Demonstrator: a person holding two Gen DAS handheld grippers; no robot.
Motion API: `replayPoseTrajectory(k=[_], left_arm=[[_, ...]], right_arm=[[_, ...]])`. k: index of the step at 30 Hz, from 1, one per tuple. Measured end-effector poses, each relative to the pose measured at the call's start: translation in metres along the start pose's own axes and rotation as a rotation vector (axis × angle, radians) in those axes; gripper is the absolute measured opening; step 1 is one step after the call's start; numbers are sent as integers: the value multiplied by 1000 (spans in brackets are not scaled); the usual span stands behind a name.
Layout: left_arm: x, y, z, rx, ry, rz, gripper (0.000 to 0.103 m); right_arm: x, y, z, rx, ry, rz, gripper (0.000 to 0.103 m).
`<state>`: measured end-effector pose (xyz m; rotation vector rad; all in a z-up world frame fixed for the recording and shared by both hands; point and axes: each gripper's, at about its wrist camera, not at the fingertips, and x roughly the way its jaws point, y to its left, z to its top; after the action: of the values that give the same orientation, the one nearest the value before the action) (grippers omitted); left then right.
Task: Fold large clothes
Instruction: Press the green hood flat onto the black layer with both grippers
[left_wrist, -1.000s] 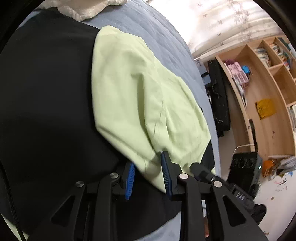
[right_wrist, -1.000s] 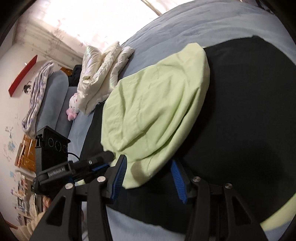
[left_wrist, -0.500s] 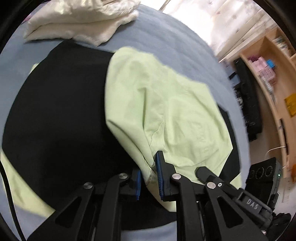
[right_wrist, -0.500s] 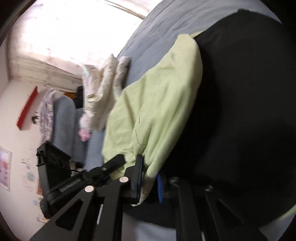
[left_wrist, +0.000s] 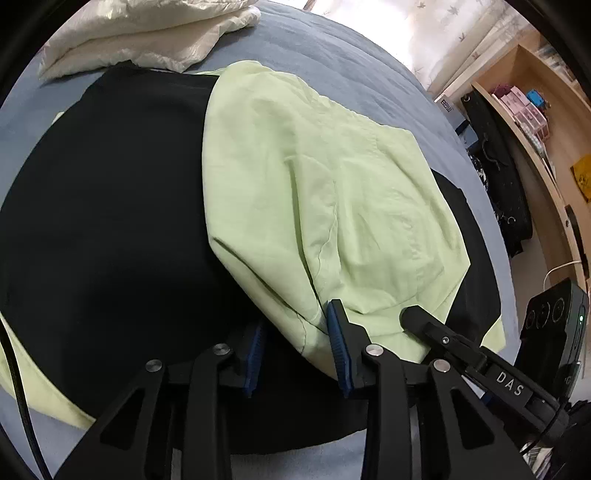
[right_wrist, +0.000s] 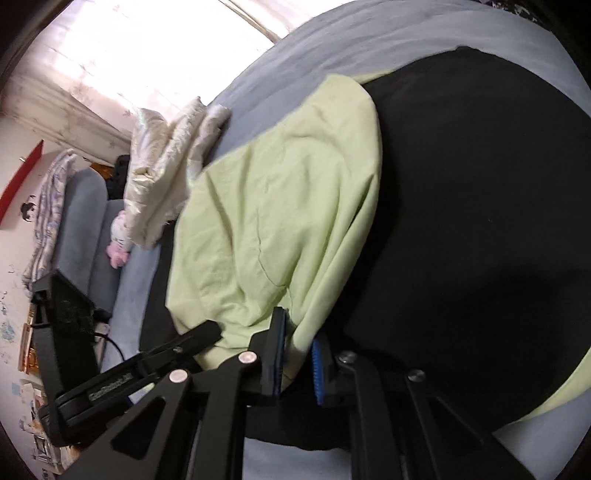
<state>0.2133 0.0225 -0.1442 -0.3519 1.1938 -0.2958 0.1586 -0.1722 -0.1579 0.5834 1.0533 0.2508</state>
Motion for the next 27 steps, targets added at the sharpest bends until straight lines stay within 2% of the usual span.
replayPoseTrajectory(k=[4,8,11,12,15,16,21,24,27], left_arm=[[-17,-4,-5,60,-5,35,54],[-45,5,-15,117,-69,130,55],[-62,9,-18,126,-140,181,55],[-67,10,-16,123,-161,183,53],[-75,13,-7,115,-207,160,27],[-73,13,-2,112,-209,151,23],[-63,8,27,106,-255,126,16],[-49,8,45,98,-274,114,16],[-23,7,64,69,-232,95,12]], right_arm=[[-10,3,3,-16,9,-30,20],[-37,9,1,-77,-79,-139,28],[-51,16,-2,-120,-135,-129,28],[-52,22,-3,-146,-147,-123,28],[-45,45,-3,-257,-171,-121,28],[-40,54,-1,-288,-170,-118,28],[0,91,14,-401,-165,-101,28],[30,96,29,-397,-124,-97,28],[54,87,40,-387,-85,-134,28]])
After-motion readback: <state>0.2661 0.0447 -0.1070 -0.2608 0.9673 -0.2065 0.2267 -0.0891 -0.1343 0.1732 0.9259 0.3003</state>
